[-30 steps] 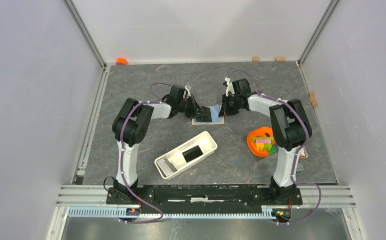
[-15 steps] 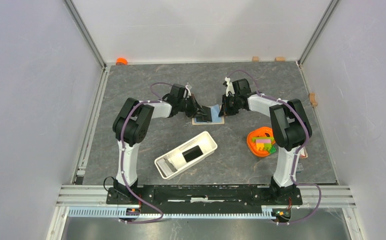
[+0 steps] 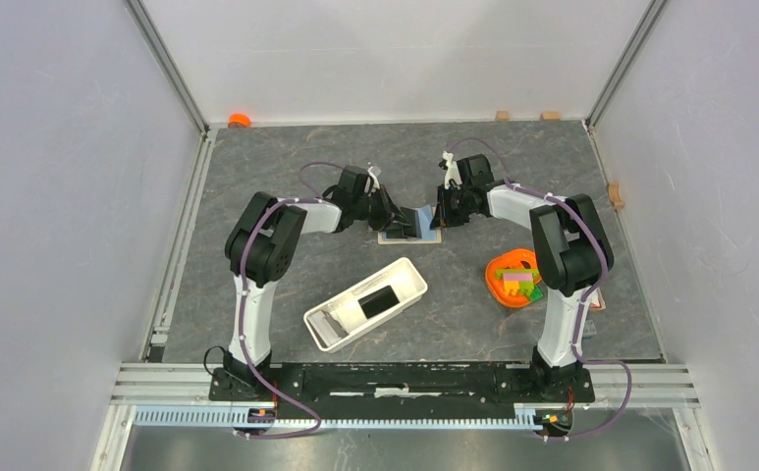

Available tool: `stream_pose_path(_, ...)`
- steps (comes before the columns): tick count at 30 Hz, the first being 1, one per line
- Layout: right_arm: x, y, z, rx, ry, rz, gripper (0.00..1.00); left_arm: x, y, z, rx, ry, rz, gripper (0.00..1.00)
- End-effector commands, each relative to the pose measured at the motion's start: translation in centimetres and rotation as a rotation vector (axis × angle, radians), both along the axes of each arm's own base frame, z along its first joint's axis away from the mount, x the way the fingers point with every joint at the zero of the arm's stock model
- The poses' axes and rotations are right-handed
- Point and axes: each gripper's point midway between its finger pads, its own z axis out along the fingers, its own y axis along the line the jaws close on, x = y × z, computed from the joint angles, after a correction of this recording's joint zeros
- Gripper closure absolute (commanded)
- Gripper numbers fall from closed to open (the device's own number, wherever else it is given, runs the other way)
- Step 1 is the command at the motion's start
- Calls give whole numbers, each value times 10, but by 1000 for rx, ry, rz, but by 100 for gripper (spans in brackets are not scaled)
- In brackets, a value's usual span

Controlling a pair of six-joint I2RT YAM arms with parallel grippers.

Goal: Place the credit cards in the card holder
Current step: Insert the credit card into the card holder.

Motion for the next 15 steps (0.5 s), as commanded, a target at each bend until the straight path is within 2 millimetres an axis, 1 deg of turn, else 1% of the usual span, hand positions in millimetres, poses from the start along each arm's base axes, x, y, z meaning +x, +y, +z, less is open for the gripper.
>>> stream_pose_path(1, 8, -5, 8, -24, -45, -24, 100, -7, 0, -24, 72, 45, 16, 84)
stream_pose_path(5, 8, -7, 8, -35, -50, -32, 100, -5, 10, -23, 161, 13, 2, 70)
stream_pose_path(11, 9, -10, 9, -45, -56, -37, 100, 6, 28, -6, 317, -82, -27, 51)
stream_pose_path(13, 9, -10, 8, -48, -55, -39, 100, 8, 35, -5, 370, -97, -34, 47)
stream_pose_path(15, 9, -11, 8, -49, -54, -40, 100, 9, 43, -4, 419, -113, -37, 45)
